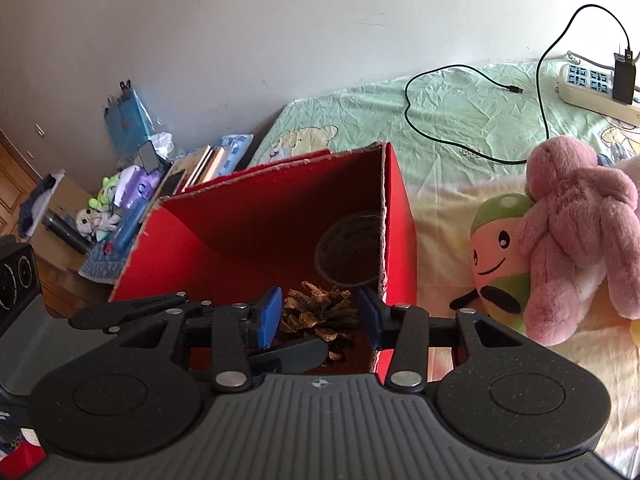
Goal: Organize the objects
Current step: 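Carry the pinecone with the right gripper over into the red box, then open the right gripper to drop the pinecone into the box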
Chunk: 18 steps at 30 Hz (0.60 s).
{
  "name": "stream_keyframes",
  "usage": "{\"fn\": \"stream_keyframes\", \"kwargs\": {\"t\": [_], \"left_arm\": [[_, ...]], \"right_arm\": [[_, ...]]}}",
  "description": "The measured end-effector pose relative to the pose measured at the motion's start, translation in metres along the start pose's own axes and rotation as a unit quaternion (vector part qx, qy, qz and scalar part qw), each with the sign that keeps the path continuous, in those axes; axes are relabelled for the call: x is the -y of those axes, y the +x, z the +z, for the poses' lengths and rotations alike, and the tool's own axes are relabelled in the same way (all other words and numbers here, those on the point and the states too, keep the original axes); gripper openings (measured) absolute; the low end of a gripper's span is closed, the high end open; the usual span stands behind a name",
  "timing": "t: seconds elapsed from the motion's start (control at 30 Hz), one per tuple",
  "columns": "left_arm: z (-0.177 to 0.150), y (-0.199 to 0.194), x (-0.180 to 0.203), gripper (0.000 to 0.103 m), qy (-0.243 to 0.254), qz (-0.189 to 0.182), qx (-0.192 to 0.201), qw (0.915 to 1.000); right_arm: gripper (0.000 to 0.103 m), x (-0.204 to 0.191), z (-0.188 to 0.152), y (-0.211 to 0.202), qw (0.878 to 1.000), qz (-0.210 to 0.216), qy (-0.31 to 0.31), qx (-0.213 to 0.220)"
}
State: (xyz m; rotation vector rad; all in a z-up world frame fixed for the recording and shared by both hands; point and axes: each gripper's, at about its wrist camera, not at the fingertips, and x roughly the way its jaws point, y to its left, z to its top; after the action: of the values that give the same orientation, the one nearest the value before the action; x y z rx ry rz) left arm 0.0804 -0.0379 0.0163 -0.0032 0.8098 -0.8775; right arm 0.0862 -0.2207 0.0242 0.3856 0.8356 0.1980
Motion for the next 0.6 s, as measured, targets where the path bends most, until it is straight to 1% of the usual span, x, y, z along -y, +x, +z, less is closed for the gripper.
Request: {"fn": "stream_keyframes", "kwargs": {"t": [0.13, 0.23, 0.37, 0.57, 0.6], "left_arm": [[-0.002, 0.005, -0.005, 0.044, -0.004, 0.001, -0.005, 1.0], [-0.003, 0.01, -0.008, 0.044, -0.01, -0.002, -0.015, 0.9998], [-0.006, 0.017, -0.009, 0.044, -0.014, -0.002, -0.031, 0.9994], [-0.007, 0.023, -0.012, 0.043, -0.02, 0.001, -0.038, 0.9991], [-0.006, 0.024, -0.012, 0.044, -0.02, 0.003, -0.04, 0.999]], "right_arm": [[0.047, -0.008, -0.003, 0.002, 1.0, -0.016, -0.022, 0.002], [0.047, -0.011, -0.004, 0.004, 0.999, -0.027, -0.033, 0.006], [0.047, -0.011, -0.006, 0.006, 0.999, -0.032, -0.038, 0.011], [0.048, -0.013, -0.009, 0.006, 0.998, -0.037, -0.041, 0.024], [0.048, -0.013, -0.009, 0.006, 0.998, -0.038, -0.042, 0.025]]}}
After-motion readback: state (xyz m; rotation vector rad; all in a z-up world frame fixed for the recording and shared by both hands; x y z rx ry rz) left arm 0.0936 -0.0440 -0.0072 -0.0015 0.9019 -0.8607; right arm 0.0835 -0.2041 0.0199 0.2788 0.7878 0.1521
